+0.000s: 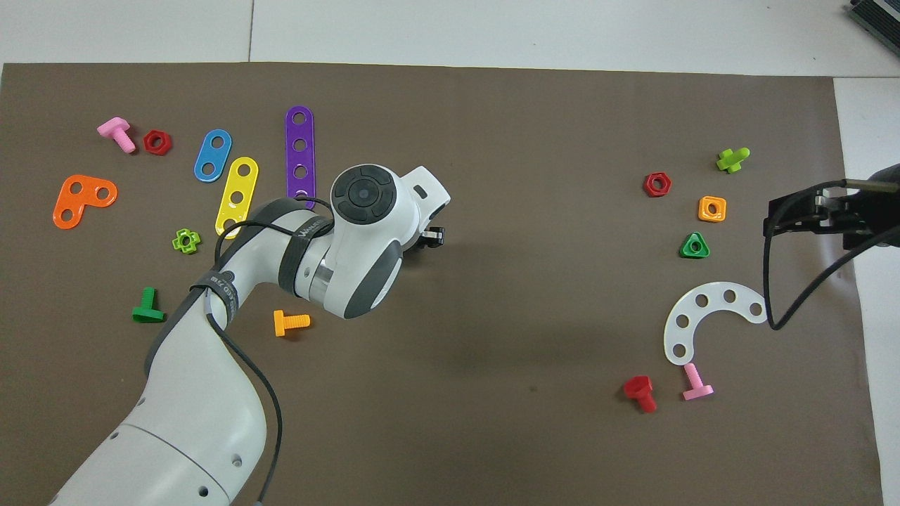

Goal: Unscrew and place screws in storage area

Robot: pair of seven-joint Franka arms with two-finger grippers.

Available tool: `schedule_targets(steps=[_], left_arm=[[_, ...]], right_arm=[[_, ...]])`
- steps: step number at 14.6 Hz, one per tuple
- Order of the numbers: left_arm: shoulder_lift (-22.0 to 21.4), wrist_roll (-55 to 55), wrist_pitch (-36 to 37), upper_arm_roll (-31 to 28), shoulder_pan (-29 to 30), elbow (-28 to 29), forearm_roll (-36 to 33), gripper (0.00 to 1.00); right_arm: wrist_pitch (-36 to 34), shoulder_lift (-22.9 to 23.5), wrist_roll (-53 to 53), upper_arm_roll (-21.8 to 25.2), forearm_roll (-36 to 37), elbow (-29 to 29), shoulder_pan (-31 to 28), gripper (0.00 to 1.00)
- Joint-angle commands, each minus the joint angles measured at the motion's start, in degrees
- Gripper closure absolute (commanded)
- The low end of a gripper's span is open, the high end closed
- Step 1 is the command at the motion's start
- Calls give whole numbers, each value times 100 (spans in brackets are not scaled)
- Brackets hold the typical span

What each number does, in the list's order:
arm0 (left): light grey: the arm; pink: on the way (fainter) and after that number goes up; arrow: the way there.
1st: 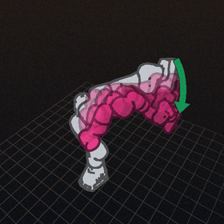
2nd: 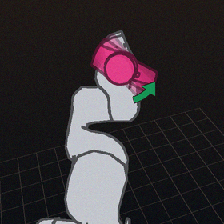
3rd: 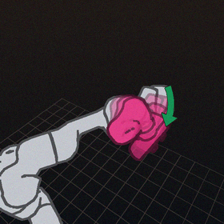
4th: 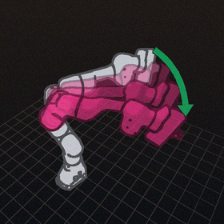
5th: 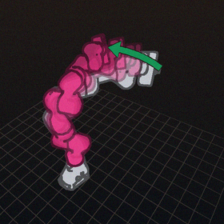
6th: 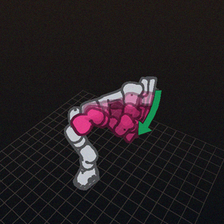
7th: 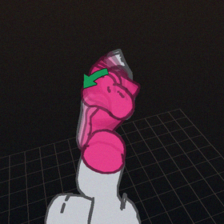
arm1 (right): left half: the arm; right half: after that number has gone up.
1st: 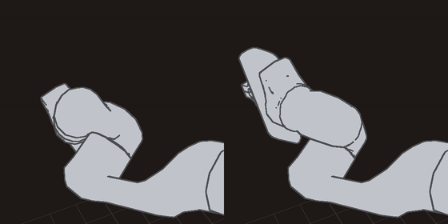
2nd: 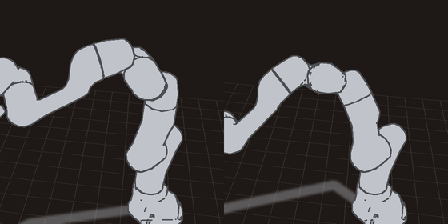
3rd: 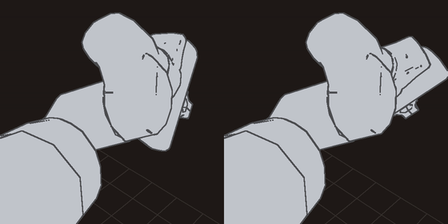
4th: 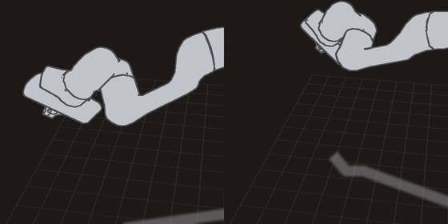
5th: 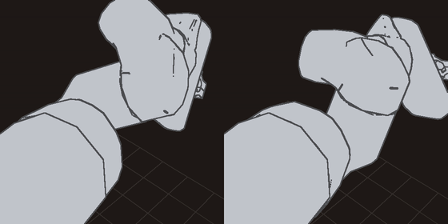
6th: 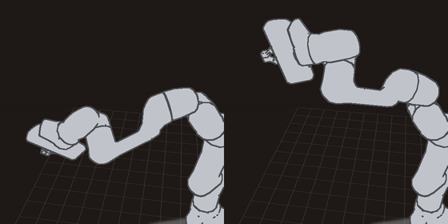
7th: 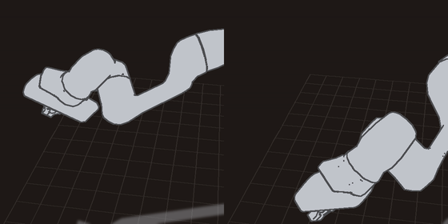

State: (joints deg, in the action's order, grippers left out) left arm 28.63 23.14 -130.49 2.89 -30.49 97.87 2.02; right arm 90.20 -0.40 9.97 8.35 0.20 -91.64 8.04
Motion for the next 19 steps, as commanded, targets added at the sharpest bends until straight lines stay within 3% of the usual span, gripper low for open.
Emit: schedule_targets(steps=[1, 5, 11, 15, 19], left_arm=[[-77, -3, 269, -42, -9, -110, -106, 59], [-68, -3, 453, -42, 8, -294, -71, 63], [423, -2, 2272, -86, 280, -1946, -44, 62], [363, -439, 2308, -86, 833, -1860, -27, 63], [47, -1388, 2238, -86, 1386, -1131, -18, 63]], right_arm=[[-29, -48, -135, 35, -91, -12, -4, 0], [-29, -48, -135, 35, -91, -21, -4, 0], [-29, -48, -135, 35, -91, -21, -4, 0], [-29, -48, -135, 35, -91, -21, -4, 0], [-29, -48, -135, 35, -91, -21, -4, 0]])
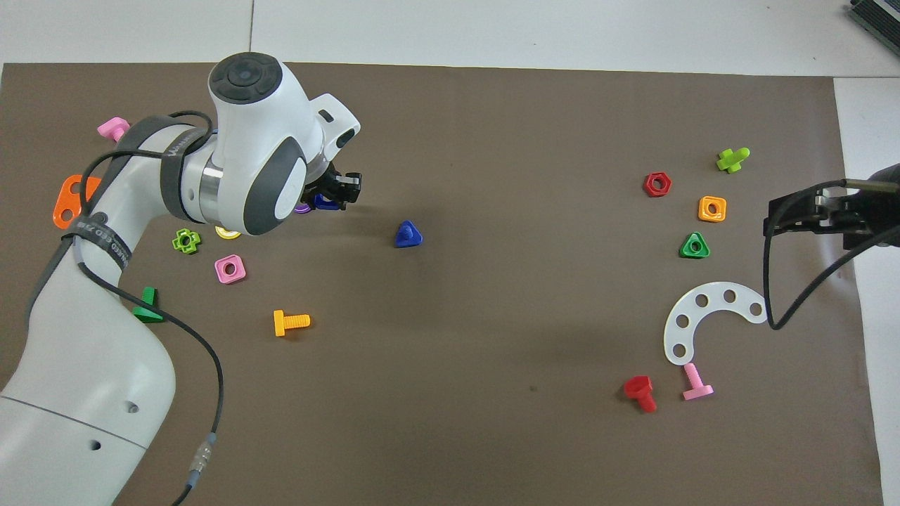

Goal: Unscrew and place screws in storage area

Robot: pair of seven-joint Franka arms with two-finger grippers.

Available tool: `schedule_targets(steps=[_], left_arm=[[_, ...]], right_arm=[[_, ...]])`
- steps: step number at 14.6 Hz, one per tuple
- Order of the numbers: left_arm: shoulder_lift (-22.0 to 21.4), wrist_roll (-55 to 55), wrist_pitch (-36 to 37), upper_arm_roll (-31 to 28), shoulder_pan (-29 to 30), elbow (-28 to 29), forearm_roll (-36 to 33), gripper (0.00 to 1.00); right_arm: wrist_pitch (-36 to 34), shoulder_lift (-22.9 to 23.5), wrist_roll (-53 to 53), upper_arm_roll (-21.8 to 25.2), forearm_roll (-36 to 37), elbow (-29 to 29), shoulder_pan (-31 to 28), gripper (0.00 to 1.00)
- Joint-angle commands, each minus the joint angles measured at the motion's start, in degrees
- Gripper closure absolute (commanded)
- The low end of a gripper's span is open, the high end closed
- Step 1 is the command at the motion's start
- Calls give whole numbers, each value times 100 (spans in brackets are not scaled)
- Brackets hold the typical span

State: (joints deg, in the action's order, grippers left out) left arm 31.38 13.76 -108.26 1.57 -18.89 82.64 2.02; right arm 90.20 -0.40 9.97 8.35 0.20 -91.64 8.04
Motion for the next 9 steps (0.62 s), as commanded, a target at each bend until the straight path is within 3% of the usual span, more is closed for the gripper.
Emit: schedule_targets(steps=[1, 6, 9], left_arm=[[-307, -723, 15, 46, 332, 559, -18, 63], [-975, -1235, -1064, 46, 579, 2095, -18, 63], [-1257, -1253, -1207, 46, 580, 2511, -18, 57]], right_arm=[[-29, -48, -135, 35, -91, -21, -4, 0], [-29, -48, -135, 35, -91, -21, -4, 0], [-29, -48, -135, 35, -91, -21, -4, 0]])
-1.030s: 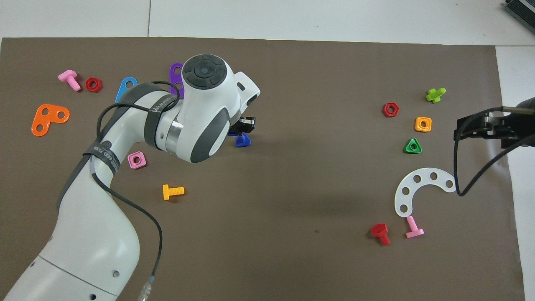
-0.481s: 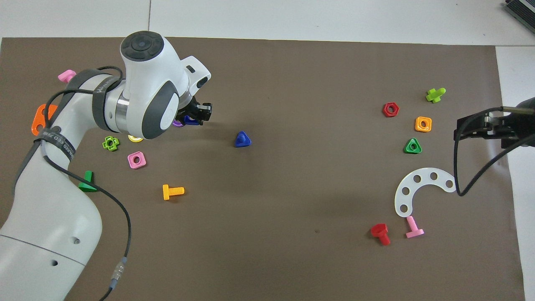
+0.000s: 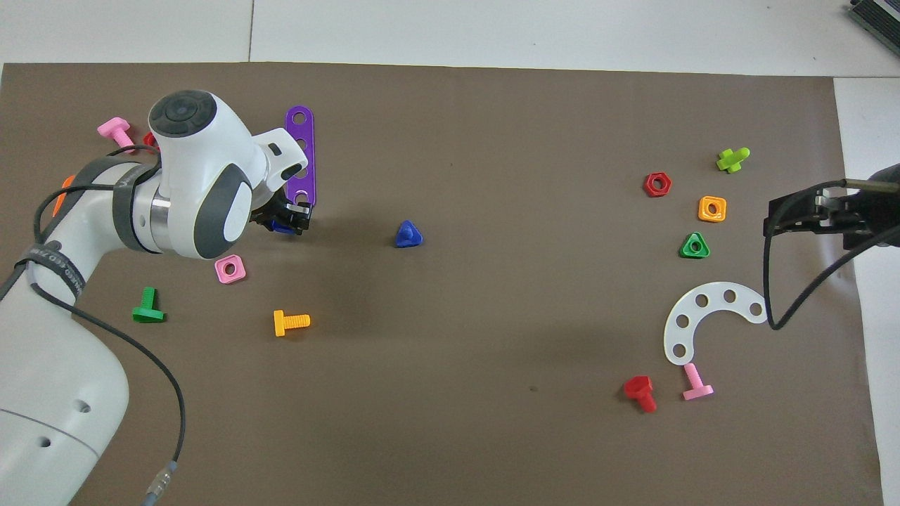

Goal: Unscrew and place screws in storage area

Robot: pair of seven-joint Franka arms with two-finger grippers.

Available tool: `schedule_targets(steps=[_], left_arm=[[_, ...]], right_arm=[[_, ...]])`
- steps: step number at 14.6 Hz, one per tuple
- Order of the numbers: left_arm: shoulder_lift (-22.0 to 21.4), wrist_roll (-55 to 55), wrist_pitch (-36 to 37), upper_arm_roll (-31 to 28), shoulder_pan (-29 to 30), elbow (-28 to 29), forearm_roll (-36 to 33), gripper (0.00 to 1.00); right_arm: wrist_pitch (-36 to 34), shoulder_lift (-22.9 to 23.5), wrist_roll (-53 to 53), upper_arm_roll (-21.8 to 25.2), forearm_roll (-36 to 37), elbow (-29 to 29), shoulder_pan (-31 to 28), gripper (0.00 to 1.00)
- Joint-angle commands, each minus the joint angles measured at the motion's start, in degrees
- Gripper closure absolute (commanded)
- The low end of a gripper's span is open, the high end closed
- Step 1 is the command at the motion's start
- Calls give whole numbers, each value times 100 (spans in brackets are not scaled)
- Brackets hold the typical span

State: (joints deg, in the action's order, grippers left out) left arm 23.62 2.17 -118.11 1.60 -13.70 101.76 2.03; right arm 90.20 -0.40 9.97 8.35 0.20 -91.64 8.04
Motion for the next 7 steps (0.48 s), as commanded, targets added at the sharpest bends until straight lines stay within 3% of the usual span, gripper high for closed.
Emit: schedule_targets(steps=[1, 2, 3, 4, 5, 7], left_arm=[[-525, -94, -221, 42, 43, 669, -18, 53], [-586, -76, -221, 42, 8, 748, -18, 49], [-595, -67, -230, 42, -1, 775, -18, 34], [-595, -41, -230, 42, -18, 775, -18, 8], [-613, -32, -230, 42, -27, 749, -18, 0], [-683, -76, -230, 42, 25, 714, -18, 0]], right_arm=[[-29, -48, -135, 35, -91, -12, -4, 0], [-29, -48, -135, 35, -91, -21, -4, 0], [-29, -48, -135, 35, -91, -21, -4, 0], [-29, -48, -135, 35, -91, -21, -4, 0], [-29, -48, -135, 35, -91, -21, -4, 0], [-29, -48, -135, 35, -91, -21, -4, 0]])
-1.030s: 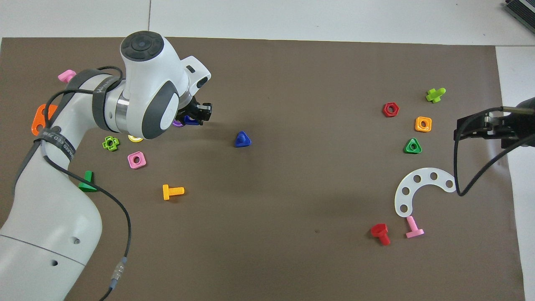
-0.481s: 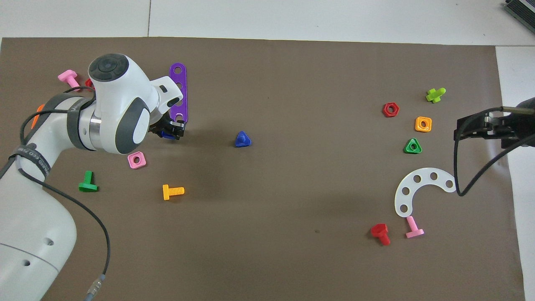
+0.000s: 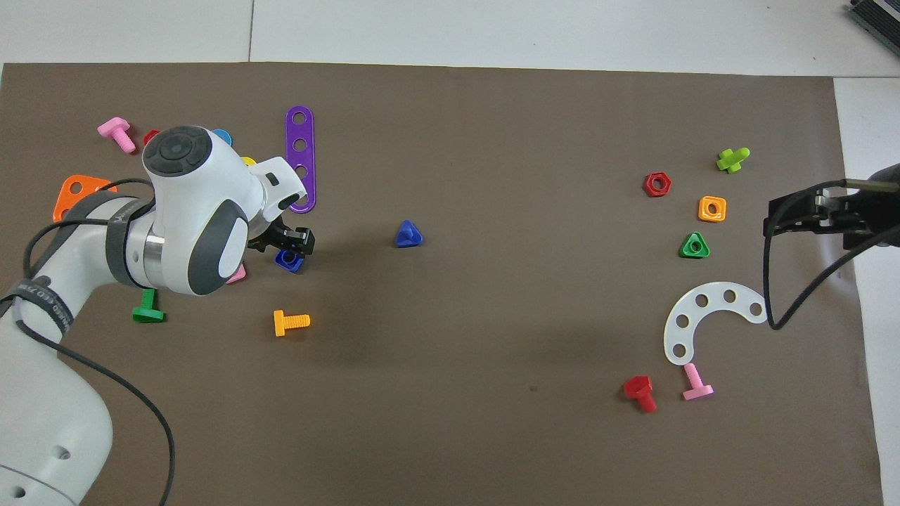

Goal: Unscrew and place screws in storage area

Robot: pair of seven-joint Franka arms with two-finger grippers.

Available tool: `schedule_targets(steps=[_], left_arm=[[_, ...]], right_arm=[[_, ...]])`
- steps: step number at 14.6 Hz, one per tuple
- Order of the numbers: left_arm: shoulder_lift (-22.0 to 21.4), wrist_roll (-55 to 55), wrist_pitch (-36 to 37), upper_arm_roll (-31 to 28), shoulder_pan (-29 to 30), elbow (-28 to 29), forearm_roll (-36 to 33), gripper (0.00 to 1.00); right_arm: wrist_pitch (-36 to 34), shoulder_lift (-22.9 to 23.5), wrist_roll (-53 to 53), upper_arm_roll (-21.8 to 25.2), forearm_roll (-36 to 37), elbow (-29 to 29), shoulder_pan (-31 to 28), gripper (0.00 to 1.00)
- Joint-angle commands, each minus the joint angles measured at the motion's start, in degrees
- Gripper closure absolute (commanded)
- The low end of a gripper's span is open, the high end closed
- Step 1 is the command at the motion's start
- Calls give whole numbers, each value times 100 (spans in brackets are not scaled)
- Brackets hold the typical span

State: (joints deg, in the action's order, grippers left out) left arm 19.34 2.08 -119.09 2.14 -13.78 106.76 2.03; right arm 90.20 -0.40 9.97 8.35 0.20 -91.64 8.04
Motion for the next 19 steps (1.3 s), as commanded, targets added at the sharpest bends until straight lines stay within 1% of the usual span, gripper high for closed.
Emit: schedule_targets(steps=[1, 4, 6, 7, 11, 12, 15, 16, 17, 19], left_arm=[[-299, -94, -141, -21, 59, 179, -18, 0], [-597, -85, -9, -21, 305, -14, -18, 0], [-808, -103, 297, -21, 542, -190, -27, 0], [-853, -94, 542, -21, 648, -339, -27, 0], [-1055, -85, 2009, -74, 859, -1130, -158, 0], [-1169, -85, 2230, -82, 886, -1184, -220, 0], [-1704, -77, 2539, -100, 974, -1140, -247, 0], [-1828, -68, 2636, -100, 974, -1166, -247, 0], [-1907, -68, 2698, -100, 974, -1184, -247, 0], [-1978, -50, 2742, -100, 965, -1202, -334, 0]], right_arm=[[-29, -48, -135, 35, -91, -21, -4, 0], [-29, -48, -135, 35, -91, -21, -4, 0], [-29, -48, -135, 35, -91, -21, -4, 0], [-29, -48, -135, 35, -91, -21, -4, 0], [-29, -48, -135, 35, -91, -21, -4, 0], [-29, -48, -135, 35, -91, -21, -4, 0], [41, -39, -196, 9, -91, -12, 31, 0], [120, -39, -232, -9, -99, -29, 136, 0], [434, -39, -188, -9, -100, -99, 224, 0], [560, 48, -179, -18, -100, -126, 461, 0]])
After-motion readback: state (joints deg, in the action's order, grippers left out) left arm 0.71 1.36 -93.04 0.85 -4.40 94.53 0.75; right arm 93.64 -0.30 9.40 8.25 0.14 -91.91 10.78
